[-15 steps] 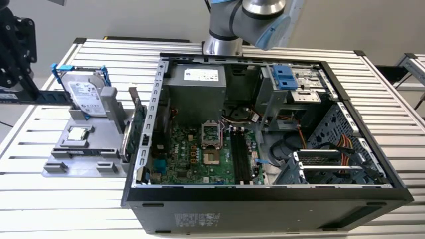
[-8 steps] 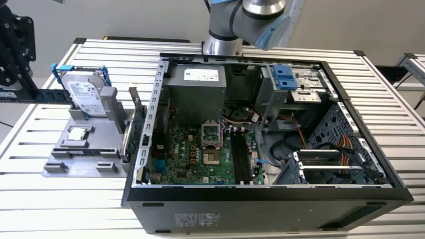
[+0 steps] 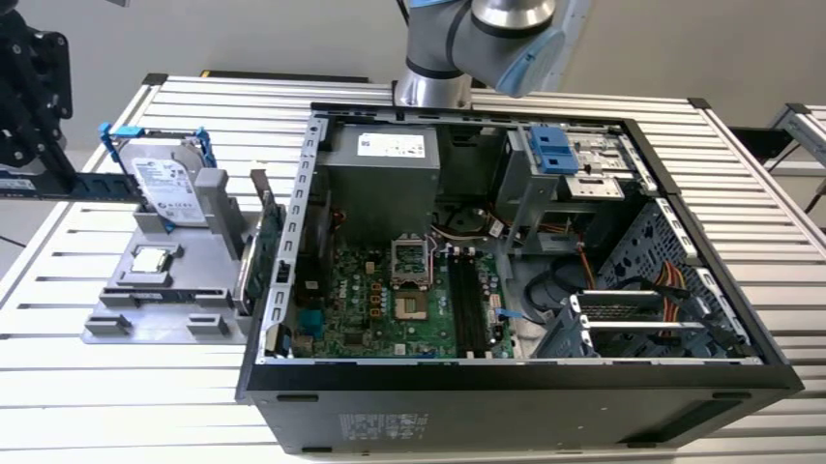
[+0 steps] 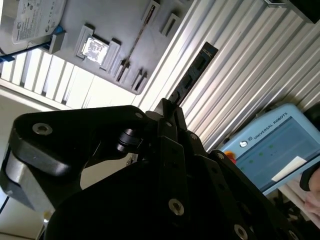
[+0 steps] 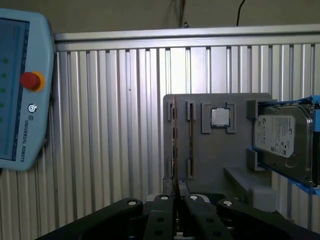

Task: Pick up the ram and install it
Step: 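Pick up the ram and move it above insertion slot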

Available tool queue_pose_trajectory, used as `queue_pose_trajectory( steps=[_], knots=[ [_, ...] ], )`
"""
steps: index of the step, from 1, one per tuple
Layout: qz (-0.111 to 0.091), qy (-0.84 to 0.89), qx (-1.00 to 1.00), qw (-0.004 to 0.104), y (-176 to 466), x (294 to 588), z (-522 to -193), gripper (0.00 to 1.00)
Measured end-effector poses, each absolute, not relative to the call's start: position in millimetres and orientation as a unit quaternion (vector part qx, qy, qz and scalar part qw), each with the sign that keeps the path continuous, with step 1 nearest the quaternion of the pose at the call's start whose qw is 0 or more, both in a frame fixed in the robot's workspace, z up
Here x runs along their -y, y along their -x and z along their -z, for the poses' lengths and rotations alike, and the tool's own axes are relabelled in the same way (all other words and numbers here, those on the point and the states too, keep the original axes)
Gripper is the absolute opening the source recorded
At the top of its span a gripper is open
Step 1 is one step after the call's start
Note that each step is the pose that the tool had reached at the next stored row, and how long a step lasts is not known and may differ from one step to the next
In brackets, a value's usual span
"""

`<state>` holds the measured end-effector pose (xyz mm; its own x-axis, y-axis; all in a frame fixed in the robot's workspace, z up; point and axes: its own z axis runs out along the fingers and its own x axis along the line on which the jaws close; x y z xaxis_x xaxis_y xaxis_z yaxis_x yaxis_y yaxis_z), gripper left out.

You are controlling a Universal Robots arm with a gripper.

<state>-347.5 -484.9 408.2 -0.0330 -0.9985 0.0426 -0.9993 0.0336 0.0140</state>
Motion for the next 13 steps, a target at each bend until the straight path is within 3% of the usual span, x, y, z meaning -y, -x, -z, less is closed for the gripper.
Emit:
queue_pose_trajectory(
  steps=[13],
  knots=[
    [-0.01,-0.695,0.719,0.02,326.8,485.0,-408.2,0.0]
  ],
)
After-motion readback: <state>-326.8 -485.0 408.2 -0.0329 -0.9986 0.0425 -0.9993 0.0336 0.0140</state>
